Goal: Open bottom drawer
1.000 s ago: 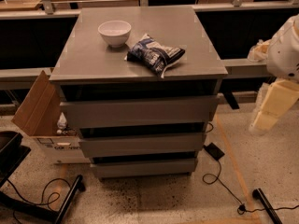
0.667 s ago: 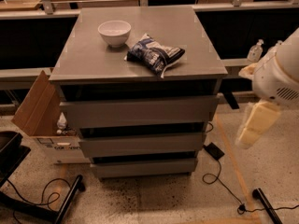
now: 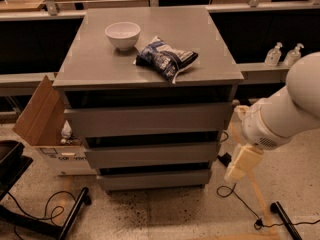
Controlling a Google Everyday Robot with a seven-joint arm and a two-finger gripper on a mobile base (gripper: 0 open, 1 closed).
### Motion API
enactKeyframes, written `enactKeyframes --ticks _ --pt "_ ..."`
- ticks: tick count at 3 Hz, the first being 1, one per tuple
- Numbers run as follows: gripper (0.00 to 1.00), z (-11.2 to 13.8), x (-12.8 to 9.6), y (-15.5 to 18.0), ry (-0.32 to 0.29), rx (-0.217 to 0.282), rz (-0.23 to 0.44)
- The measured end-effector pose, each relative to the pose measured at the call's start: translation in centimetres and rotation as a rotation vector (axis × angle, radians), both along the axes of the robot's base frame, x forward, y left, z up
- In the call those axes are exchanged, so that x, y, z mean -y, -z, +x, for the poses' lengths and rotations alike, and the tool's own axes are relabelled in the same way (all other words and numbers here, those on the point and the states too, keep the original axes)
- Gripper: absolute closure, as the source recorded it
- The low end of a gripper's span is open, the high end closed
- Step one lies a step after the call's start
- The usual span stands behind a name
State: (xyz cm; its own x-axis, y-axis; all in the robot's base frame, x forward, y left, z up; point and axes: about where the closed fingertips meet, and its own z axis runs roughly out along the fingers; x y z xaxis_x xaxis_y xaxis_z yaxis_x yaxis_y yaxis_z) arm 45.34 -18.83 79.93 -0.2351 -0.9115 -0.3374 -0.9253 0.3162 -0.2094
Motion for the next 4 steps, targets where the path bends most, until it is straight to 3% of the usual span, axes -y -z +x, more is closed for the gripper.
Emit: enactKeyframes --ticks 2,3,4 --pt "0.0 1.3 -2.5 9.1 0.018 -0.015 -0.024" --pt "0.0 1.3 -2.6 9.1 0.016 -0.015 -0.024" --pt "0.0 1.3 -3.6 13.8 0.004 -0.059 -0.011"
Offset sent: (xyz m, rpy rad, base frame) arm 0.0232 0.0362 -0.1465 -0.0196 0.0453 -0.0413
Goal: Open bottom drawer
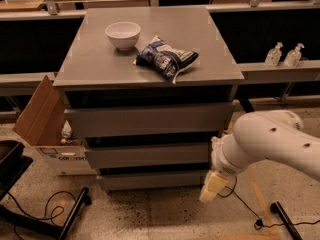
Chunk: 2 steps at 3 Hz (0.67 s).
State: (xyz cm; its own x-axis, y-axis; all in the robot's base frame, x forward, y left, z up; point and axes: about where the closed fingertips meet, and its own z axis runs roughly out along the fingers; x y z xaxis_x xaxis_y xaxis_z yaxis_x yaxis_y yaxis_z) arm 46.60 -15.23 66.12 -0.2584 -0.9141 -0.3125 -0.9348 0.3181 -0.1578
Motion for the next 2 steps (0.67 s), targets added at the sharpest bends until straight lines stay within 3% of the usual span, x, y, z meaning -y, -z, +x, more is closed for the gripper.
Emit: enactKeyframes --ticks 1,2 --pt "0.0 -0.4 -1.5 7.1 -0.047 -0.043 -0.014" --pt "0.0 -0.3 -2.7 14.4 -0.145 -0.056 -0.06"
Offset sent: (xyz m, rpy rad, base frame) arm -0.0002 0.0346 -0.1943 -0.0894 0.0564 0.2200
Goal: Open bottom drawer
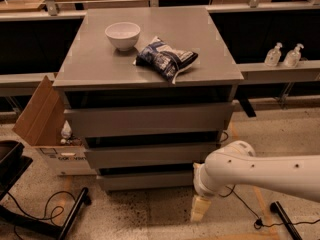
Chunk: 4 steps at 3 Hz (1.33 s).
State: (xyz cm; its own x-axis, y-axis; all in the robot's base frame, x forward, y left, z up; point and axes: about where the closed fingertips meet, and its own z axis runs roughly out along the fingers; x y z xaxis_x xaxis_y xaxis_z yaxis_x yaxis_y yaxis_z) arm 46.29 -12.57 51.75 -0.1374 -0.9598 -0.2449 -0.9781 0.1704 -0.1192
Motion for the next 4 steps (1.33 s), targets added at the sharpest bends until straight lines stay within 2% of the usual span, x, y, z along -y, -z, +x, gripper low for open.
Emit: enactKeyframes --ticks 1,2,3,4 --pt "0.0 0.5 -1.2 3.8 -0.07 -0.005 -0.044" --pt "0.0 1.2 -2.2 8.4 -0.123 -0.038 -0.088" --pt "0.0 1.2 -2.2 8.4 -0.123 -0.038 -0.088" --pt "0.0 1.5 -2.4 10.4 -0.132 -0.073 -0.109"
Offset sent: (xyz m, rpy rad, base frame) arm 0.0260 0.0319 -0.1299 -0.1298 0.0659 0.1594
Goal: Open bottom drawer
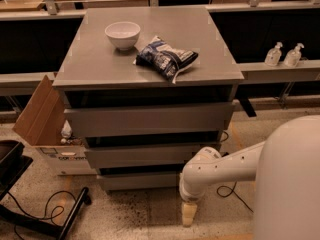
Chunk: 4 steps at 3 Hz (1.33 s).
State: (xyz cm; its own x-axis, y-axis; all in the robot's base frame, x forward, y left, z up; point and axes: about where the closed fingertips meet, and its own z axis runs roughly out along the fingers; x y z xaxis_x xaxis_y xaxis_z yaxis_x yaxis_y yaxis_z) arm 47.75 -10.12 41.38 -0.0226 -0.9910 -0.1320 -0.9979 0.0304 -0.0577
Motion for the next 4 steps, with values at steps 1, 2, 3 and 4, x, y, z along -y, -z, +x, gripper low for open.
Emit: enactKeyframes --ticks 1,2,3,4 --pt "0.0 0.7 0.4 5.4 -0.011 -0.053 -0.04" --pt "0.0 1.3 1.6 9.1 -0.009 -0.082 -0.065" --pt "0.0 4.2 4.1 12.6 -0.012 -0.064 -0.087" --pt "0.0 9.9 4.9 15.4 -0.04 0.009 -0.059"
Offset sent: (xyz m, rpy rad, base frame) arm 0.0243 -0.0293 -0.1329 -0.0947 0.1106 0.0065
